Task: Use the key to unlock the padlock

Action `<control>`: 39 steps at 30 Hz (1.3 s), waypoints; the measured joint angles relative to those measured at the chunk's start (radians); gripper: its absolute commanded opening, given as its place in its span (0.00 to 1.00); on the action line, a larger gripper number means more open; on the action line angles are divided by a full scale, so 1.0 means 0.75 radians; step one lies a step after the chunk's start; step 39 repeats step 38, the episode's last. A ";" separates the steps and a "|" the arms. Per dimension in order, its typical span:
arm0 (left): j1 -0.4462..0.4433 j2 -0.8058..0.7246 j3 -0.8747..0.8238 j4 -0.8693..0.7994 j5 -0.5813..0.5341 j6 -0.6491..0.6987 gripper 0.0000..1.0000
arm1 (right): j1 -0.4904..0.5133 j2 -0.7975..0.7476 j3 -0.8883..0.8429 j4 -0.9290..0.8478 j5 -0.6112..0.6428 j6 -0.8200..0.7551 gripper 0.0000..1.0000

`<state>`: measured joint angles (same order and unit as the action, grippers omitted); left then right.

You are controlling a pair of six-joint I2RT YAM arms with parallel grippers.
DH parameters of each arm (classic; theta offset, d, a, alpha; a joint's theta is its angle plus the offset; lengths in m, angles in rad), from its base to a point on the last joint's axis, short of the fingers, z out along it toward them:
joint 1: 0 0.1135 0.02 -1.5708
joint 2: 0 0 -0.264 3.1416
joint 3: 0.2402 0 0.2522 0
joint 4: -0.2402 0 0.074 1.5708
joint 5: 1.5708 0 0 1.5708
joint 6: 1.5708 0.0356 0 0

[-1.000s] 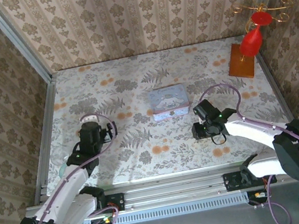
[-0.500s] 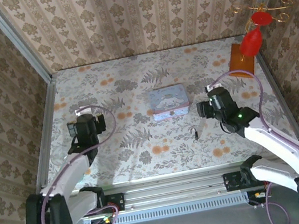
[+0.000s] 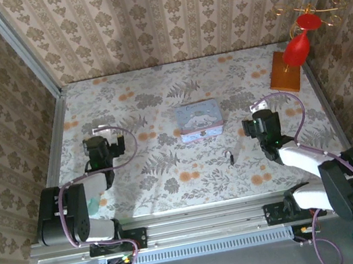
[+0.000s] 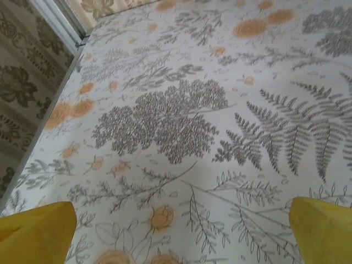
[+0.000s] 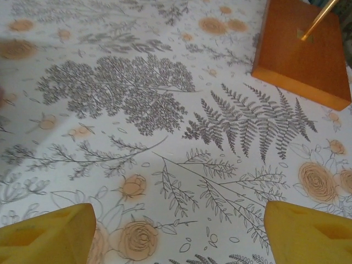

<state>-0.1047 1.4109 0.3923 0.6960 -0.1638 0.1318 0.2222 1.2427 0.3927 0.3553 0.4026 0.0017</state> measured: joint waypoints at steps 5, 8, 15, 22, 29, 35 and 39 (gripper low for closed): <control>0.094 0.186 -0.090 0.299 0.103 -0.033 1.00 | -0.093 0.039 -0.081 0.306 -0.167 -0.031 0.83; 0.095 0.205 -0.083 0.287 0.105 -0.052 1.00 | -0.166 0.099 -0.086 0.463 -0.278 -0.034 0.83; 0.095 0.204 -0.050 0.326 0.035 -0.088 1.00 | -0.267 0.389 -0.055 0.634 -0.409 0.007 0.98; 0.095 0.204 -0.050 0.330 0.011 -0.096 1.00 | -0.260 0.388 0.008 0.644 -0.386 0.038 1.00; 0.094 0.204 -0.050 0.330 0.009 -0.096 1.00 | -0.243 0.388 0.008 0.646 -0.324 0.048 1.00; 0.095 0.204 -0.050 0.330 0.009 -0.096 1.00 | -0.251 0.388 0.008 0.645 -0.313 0.058 1.00; 0.094 0.204 -0.050 0.330 0.009 -0.096 1.00 | -0.258 0.388 0.008 0.645 -0.313 0.064 1.00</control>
